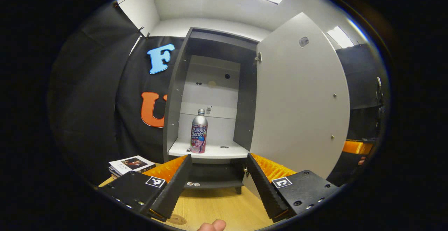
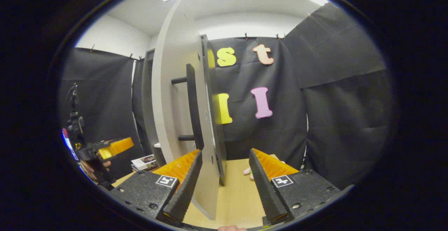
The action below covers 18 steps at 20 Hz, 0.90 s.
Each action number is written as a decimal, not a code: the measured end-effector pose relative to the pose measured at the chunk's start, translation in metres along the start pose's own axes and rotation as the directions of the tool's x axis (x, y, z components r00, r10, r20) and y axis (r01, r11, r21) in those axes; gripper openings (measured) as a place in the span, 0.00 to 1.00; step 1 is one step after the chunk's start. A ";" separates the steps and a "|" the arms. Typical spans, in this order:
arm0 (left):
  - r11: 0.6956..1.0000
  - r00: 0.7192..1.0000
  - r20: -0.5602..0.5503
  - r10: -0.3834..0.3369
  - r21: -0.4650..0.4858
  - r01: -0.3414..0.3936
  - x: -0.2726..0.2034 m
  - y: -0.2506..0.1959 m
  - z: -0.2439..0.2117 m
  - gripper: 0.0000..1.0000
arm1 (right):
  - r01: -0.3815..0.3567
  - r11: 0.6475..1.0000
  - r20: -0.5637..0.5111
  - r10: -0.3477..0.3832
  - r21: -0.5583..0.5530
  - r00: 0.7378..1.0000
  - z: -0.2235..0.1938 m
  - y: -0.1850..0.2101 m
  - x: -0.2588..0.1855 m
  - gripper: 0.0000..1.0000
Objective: Open the cabinet door with the right hand, grasp the bottle in the cabinet with the left hand and place it on the coaster, then close the cabinet door with the right hand.
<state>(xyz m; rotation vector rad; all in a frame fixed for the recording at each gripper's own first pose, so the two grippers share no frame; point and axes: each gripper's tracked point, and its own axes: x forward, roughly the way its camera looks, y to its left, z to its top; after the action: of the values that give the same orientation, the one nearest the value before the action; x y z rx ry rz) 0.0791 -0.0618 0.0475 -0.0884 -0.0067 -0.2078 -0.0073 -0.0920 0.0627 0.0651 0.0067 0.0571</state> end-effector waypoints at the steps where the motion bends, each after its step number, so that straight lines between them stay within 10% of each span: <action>1: 1.000 1.000 0.003 0.016 -0.002 -0.016 0.017 0.009 0.005 0.95 | -0.002 1.000 0.002 0.002 0.005 1.000 -0.001 0.000 0.001 0.84; 18: 0.983 0.988 -0.039 0.150 0.117 -0.145 0.213 0.067 -0.016 0.94 | 0.009 0.999 -0.030 -0.008 0.042 1.000 -0.007 -0.003 0.009 0.84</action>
<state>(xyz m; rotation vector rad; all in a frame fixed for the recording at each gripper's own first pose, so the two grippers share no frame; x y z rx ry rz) 0.3014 -0.0413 0.0292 0.0299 0.0354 -0.0610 0.0016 -0.0941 0.0559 0.1059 0.0377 0.0496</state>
